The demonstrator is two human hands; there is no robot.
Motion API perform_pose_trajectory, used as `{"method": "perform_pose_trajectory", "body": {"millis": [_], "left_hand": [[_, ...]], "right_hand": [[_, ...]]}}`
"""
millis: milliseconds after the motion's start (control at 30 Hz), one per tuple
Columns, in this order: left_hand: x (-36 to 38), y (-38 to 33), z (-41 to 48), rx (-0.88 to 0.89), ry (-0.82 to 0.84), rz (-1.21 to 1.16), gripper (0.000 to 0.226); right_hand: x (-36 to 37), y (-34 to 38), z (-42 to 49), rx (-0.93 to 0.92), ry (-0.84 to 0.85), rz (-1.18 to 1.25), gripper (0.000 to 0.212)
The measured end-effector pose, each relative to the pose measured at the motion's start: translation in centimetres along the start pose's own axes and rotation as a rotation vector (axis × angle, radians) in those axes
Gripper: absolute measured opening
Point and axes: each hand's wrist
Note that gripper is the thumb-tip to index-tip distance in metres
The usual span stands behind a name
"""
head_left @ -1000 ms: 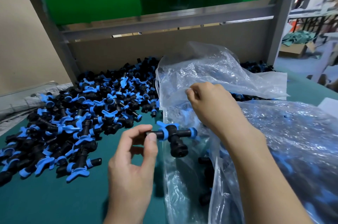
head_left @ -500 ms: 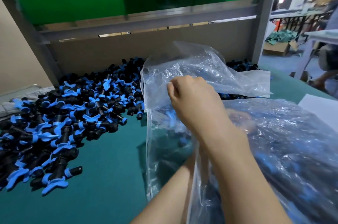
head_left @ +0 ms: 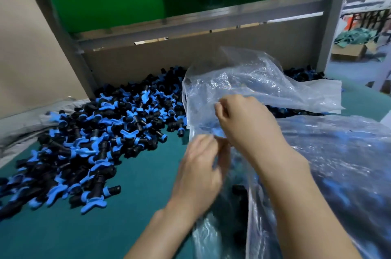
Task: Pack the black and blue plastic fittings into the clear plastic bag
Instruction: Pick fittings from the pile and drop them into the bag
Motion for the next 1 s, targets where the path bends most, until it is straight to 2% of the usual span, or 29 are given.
{"method": "perform_pose_trajectory", "body": {"millis": [67,100,200,267,433,600,667,767,833,933,1000], "left_hand": [[-0.8,3.9,-2.2,-0.108,-0.151,0.22,0.026],[-1.5,6.0,-3.2,-0.197,-0.173,0.333,0.024],[-2.3,10.5,-4.0,-0.577,-0.117,0.553,0.026],[-2.5,12.0,-3.6,-0.741,-0.047,0.649,0.034],[-2.2,13.9,-2.6,-0.737,0.032,0.834,0.037],[-2.1,14.8,-1.9,-0.756,0.046,0.887,0.028],[-2.1,14.6,-1.8,-0.731,0.013,0.849,0.026],[-2.2,13.7,-1.9,-0.61,-0.131,0.658,0.021],[-2.4,13.1,-2.0,-0.557,-0.196,0.398,0.015],[-2.2,12.1,-2.2,-0.567,-0.251,-0.064,0.003],[-1.8,11.2,-1.9,-0.607,-0.287,-0.285,0.008]], "right_hand": [[0.6,-0.2,-0.2,0.041,0.049,-0.016,0.033],[0.8,-0.4,-0.2,0.063,0.07,-0.017,0.034],[1.2,-0.8,-0.2,0.092,0.091,-0.014,0.033],[1.4,-0.9,-0.2,0.089,0.09,-0.026,0.033],[1.8,-0.9,-0.2,0.068,0.084,-0.056,0.037],[2.0,-1.1,-0.2,0.075,0.084,-0.068,0.033],[2.0,-1.2,-0.1,0.074,0.084,-0.068,0.032],[2.1,-1.3,-0.1,0.069,0.076,-0.075,0.031],[2.2,-1.4,-0.1,0.069,0.076,-0.084,0.03],[2.3,-1.6,0.0,0.067,0.084,-0.092,0.031],[2.3,-1.6,0.0,0.064,0.084,-0.095,0.032]]}}
Point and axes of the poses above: each hand's wrist, its own z-axis towards the middle knuckle, its own x-axis out of the palm, y = z × x, and after that the axes turned 13 degrees about z, right-handed
